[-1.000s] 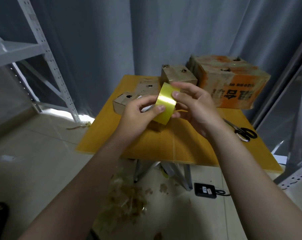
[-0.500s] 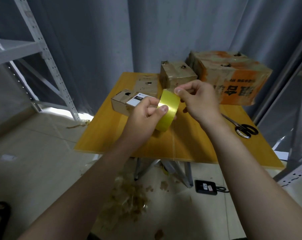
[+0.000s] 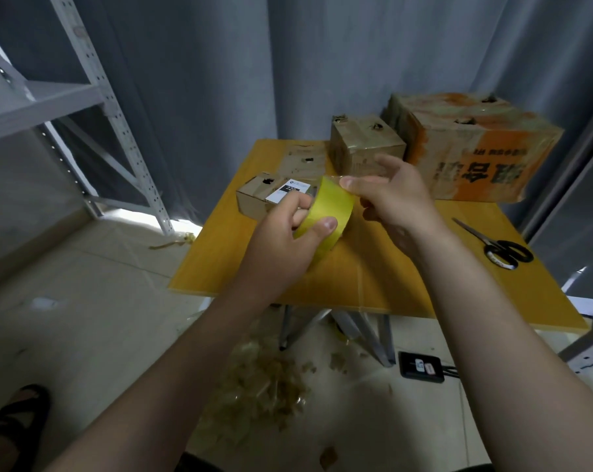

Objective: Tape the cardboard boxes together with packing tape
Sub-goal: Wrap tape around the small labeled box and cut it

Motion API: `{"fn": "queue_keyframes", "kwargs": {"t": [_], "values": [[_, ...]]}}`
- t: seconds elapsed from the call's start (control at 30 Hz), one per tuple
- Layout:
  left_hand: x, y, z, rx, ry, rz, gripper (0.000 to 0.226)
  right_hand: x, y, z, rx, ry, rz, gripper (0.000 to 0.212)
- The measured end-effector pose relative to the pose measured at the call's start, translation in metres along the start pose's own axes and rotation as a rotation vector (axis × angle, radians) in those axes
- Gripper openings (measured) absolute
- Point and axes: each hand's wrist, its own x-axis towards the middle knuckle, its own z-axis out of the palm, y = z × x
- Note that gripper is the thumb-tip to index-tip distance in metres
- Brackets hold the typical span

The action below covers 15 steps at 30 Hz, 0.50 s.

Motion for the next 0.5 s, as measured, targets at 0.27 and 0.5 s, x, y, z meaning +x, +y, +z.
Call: {"fn": "queue_keyframes", "kwargs": {"t": [0.27,0.5], "values": [[-0.001,-0.017,-0.017,0.016,0.017,-0.007,0.026,0.004,0.012,0.017,-0.072,-0.124,0.006,0.004],[0.006,-0.013,-0.025,-0.115,-0.004,-0.201,0.024,0.010,0.019,0.036,-0.302,-0.020,-0.145,0.018]]}}
